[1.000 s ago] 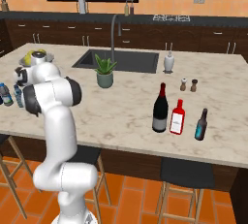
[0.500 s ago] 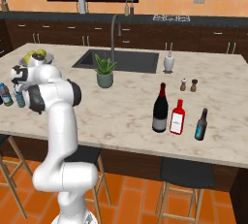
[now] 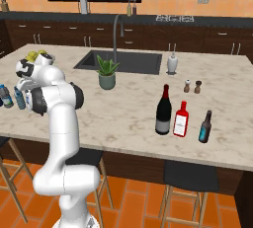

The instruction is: Move the plastic bottles in the middle to the plastics group, and the glass bottles in the middle to the glass group.

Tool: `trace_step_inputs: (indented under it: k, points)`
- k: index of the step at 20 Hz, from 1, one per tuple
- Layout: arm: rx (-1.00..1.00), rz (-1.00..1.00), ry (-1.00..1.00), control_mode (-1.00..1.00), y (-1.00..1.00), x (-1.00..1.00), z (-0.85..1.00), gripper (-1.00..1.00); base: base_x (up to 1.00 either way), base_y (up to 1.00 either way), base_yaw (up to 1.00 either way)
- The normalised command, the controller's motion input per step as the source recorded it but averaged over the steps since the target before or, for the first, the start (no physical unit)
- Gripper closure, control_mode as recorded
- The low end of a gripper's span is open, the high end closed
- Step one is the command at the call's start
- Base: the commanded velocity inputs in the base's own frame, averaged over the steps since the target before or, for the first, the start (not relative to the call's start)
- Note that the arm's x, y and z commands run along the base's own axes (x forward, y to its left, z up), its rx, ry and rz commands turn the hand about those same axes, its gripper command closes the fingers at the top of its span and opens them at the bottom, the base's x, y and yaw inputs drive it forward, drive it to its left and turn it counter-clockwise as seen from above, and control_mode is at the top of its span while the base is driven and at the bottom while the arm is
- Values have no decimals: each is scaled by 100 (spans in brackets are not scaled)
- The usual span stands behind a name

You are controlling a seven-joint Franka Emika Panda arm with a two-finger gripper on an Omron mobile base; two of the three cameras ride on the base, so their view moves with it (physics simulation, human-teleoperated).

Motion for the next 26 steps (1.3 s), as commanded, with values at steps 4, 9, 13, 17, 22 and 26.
trace_step_inputs:
  k: [4,9,13,17,22,26]
  points:
    - [0,0,1,-100,3,0,-9,100,0,0,0]
    - [-5,0,-9,-100,23,6,0,100,0,0,0]
    - [0,0,-7,-100,25,1,-3,100,0,0,0]
    - [0,0,0,-100,21,9,-11,100,0,0,0]
    - [-3,0,0,-100,3,2,-22,100,0,0,0]
    - [-5,0,0,-100,0,-2,0,100,0,0,0]
